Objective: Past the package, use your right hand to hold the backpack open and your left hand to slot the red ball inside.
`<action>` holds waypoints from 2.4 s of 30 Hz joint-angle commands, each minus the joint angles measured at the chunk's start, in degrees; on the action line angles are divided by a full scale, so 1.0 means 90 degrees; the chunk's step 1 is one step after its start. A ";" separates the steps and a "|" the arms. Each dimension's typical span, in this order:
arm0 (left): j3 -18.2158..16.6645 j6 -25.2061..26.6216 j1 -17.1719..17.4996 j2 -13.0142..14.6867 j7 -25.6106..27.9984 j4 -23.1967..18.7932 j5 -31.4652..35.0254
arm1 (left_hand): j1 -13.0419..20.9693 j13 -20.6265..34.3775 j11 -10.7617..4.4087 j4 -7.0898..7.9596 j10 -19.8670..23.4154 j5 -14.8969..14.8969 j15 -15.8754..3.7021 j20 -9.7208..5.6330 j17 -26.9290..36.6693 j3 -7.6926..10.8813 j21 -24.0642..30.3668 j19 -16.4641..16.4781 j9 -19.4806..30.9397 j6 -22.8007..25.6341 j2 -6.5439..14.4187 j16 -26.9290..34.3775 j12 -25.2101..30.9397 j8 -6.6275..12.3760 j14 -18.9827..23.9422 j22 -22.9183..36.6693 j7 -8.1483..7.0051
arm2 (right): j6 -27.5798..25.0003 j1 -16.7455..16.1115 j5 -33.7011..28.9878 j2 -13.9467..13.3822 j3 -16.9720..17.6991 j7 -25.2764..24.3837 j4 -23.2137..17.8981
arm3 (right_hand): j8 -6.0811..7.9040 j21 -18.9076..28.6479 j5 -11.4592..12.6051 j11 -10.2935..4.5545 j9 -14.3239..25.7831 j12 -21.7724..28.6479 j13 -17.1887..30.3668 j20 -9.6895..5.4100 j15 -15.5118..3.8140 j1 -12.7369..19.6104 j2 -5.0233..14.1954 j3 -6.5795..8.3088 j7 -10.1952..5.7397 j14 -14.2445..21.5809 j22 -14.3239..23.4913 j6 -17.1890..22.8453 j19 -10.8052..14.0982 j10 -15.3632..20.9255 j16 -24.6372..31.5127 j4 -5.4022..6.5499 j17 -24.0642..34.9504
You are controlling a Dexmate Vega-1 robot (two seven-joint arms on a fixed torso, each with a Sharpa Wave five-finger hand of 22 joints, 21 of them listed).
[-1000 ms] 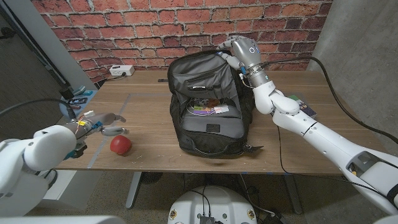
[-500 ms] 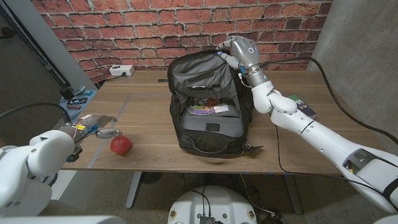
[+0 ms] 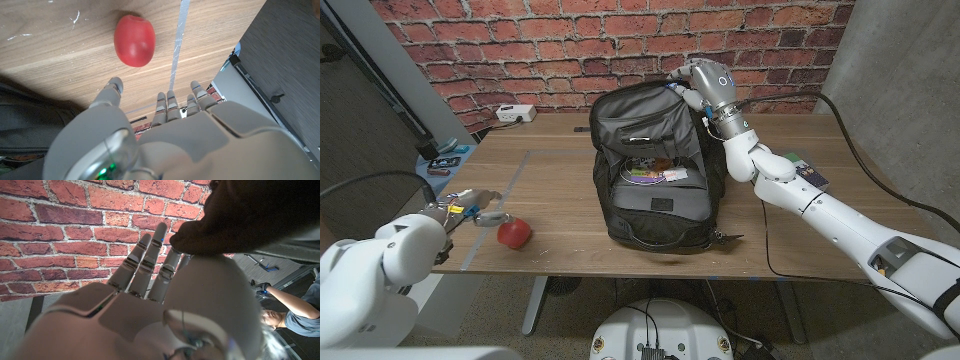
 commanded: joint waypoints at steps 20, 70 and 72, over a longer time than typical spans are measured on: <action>0.0476 0.1046 -0.0165 0.0341 -0.0331 0.0038 0.0238 | -0.0142 -0.0107 0.0195 0.0034 0.0069 -0.0119 0.0064 0.0036 0.0004 -0.0135 0.0022 -0.0132 -0.0007 -0.0193 -0.0044 0.0041 -0.0050 -0.0007 -0.0087 -0.0002 0.0086 | 0.0043 0.0167 0.0140 0.0095 -0.0118 -0.0117 0.0358 | -0.0035 0.0042 0.0064 -0.0045 0.0032 -0.0021 0.0022 -0.0846 -0.0827 0.0159 0.0171 -0.0069 -0.0048 0.0094 0.0008 0.0013 0.0000 0.0075 -0.0082 0.0010 0.0087; 0.1060 0.1788 -0.0303 0.1447 0.0823 0.0642 -0.0959 | -0.0231 -0.0253 0.0240 0.0008 -0.0036 -0.0246 0.0165 0.0081 0.0002 -0.0241 0.0101 -0.0002 -0.0026 -0.0327 -0.0099 0.0076 -0.0120 0.0015 0.0038 -0.0020 0.0113 | 0.0092 0.0029 0.0241 0.0036 -0.0093 -0.0237 0.0282 | -0.0081 0.0040 0.0070 -0.0047 0.0045 -0.0065 0.0050 -0.0844 -0.0827 0.0185 0.0194 -0.0169 -0.0018 0.0158 0.0007 0.0034 0.0025 0.0123 -0.0232 0.0030 0.0160; 0.1116 0.1868 -0.0326 0.1533 0.0885 0.0659 -0.1031 | -0.0230 -0.0257 0.0216 0.0003 -0.0021 -0.0252 0.0156 0.0080 0.0002 -0.0244 0.0106 0.0014 -0.0026 -0.0309 -0.0103 0.0082 -0.0114 0.0023 0.0065 -0.0021 0.0098 | 0.0100 0.0029 0.0240 0.0032 -0.0093 -0.0231 0.0286 | -0.0084 0.0040 0.0070 -0.0048 0.0045 -0.0068 0.0051 -0.0844 -0.0827 0.0185 0.0194 -0.0172 -0.0018 0.0155 0.0007 0.0031 0.0026 0.0121 -0.0239 0.0030 0.0158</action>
